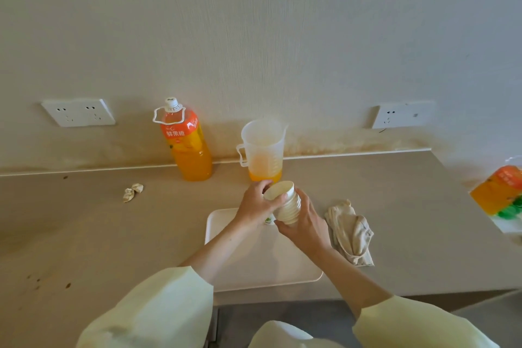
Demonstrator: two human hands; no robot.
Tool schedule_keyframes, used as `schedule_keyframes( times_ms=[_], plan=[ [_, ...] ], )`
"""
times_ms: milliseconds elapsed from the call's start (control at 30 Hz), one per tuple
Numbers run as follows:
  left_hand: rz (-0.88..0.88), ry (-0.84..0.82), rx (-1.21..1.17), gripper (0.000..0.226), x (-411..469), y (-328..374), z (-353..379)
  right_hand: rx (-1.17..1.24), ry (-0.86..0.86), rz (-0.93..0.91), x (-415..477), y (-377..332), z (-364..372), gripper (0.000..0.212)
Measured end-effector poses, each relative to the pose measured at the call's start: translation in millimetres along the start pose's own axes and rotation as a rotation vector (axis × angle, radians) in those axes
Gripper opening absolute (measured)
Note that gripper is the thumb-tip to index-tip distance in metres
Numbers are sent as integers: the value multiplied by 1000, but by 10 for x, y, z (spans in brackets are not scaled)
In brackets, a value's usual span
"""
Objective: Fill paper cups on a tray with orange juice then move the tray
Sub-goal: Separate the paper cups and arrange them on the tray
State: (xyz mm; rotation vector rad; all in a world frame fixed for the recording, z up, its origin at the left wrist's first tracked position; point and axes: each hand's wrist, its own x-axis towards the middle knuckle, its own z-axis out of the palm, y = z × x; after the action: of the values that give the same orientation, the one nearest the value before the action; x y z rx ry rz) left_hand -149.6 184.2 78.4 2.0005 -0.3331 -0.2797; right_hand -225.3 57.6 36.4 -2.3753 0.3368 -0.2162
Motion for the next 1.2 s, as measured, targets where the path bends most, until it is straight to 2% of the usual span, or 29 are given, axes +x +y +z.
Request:
schedule_keyframes(
  times_ms=[133, 267, 433, 567, 800, 1200],
  plan=[
    [-43, 241, -220, 40, 107, 82, -161, -12, -1, -14, -57, 101, -1, 85],
    [1, 372, -109, 54, 154, -106, -414, -46, 9, 5, -123, 190, 5, 92],
    [-153, 337, 214, 63, -9, -659, -409, -37, -10, 12, -160, 226, 31, 96],
    [-215, 226, 366, 73, -86, -972, -345, -42, -20, 68, -151, 291, 52, 92],
    [-210, 139, 365, 75, 29, -1024, -199, -71, -45, 70, -172, 327, 65, 94],
    [-202, 126, 347, 74, 128, -1060, -157, -76, -57, 99, -155, 323, 65, 93]
  ],
)
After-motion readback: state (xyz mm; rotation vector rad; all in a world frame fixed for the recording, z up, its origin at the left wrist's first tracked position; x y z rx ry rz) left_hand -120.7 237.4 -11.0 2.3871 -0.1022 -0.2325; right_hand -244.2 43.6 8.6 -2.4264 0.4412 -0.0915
